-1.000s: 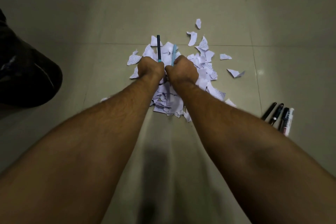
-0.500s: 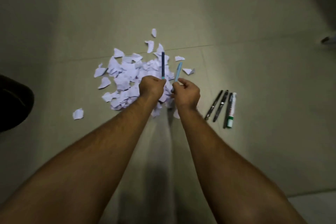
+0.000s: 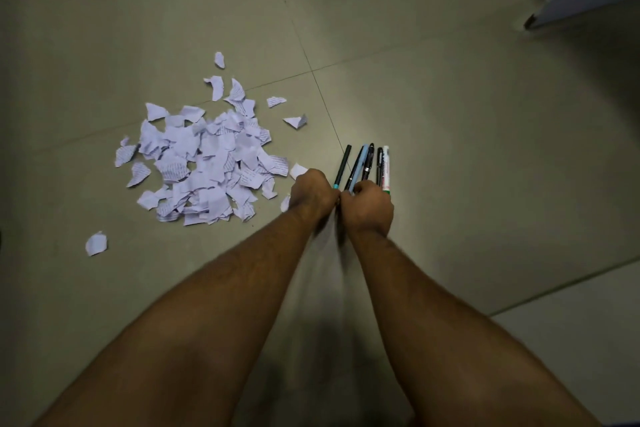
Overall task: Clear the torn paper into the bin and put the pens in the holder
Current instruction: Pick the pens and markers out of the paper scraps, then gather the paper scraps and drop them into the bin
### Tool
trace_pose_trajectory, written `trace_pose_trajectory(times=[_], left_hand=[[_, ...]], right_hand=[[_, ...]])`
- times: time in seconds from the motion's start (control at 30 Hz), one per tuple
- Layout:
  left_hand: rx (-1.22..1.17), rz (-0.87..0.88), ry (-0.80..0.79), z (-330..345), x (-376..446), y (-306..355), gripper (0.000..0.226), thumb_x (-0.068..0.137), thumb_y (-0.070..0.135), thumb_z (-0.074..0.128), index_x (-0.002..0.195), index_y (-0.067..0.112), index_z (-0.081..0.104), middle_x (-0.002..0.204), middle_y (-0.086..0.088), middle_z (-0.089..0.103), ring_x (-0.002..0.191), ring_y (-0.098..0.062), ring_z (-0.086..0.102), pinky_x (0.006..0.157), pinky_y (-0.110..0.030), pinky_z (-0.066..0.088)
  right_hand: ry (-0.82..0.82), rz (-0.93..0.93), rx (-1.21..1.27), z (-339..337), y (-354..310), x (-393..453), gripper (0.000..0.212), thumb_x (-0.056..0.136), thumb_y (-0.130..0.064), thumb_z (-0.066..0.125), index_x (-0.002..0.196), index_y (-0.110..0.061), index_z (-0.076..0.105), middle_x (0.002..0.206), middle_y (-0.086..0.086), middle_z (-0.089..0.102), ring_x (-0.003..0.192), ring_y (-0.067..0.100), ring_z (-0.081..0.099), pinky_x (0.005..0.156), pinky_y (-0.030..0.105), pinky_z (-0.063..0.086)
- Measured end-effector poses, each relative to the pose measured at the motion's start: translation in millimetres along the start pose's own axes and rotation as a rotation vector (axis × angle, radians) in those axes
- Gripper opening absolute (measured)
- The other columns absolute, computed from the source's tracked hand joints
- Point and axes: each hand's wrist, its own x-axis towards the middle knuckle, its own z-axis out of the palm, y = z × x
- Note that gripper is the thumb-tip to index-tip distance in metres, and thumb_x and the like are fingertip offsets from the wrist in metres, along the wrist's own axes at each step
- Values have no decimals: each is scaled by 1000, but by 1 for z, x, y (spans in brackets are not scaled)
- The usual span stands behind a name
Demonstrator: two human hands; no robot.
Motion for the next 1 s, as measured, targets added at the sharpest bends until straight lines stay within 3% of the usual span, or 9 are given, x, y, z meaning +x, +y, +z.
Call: trace_pose_trajectory(times=[0.2,0.33,0.43,0.53,0.63,0.7,0.9,1.0], left_hand=[[-19,93,0,-5,-5,-7,26,81,32,72,89,8,76,92,-10,75,87,-26,69,75,-29,53],[-62,124,68,-33,-10,-22,24,83,32,69,100,15,72,102,-3,72,92,-23,67,79,-28,52],[-124,83,153,-61,-18,-51,28,85,31,67,107,14,71,109,-4,72,97,-22,66,82,-25,49],[-224,6,259,-97,-29,-81,19,84,29,66,97,16,72,102,-3,73,92,-21,67,82,-27,52],[-318,-82,389,-145,-38,-106,12,84,24,65,89,15,70,95,-1,72,90,-21,66,74,-24,47],[-358,-134,482,-178,-44,-126,11,84,23,64,86,15,70,94,-1,72,90,-21,65,71,-21,41],[-396,-330,808,-272,-81,-228,10,81,24,60,77,15,63,83,-4,69,81,-27,64,67,-24,43],[-430,-451,1014,-322,-103,-270,18,83,25,63,94,11,61,95,-10,68,87,-30,63,71,-28,45]], right_hand=[[72,6,37,-2,-7,0,22,90,-29,64,105,-16,71,105,7,72,97,28,67,78,31,51],[62,-27,213,5,-30,-8,20,86,-22,62,104,-17,70,103,5,73,95,27,67,72,26,44],[-55,17,345,10,-58,-17,20,84,-22,65,102,-17,70,106,4,72,100,26,65,74,23,39],[-208,-33,380,25,-96,-35,14,81,-25,65,92,-19,71,100,1,73,86,22,62,75,20,42],[-347,-126,433,51,-141,-63,14,69,-34,59,75,-23,66,86,-2,74,81,25,70,81,37,59],[-428,-189,447,68,-170,-84,15,62,-36,56,69,-25,64,80,-3,73,79,26,72,79,47,60],[-634,-426,408,122,-252,-166,14,65,-37,55,69,-29,65,75,-6,72,78,24,72,77,49,60],[-720,-533,391,150,-288,-208,12,62,-39,55,69,-40,65,70,-6,70,76,25,72,77,51,60]])
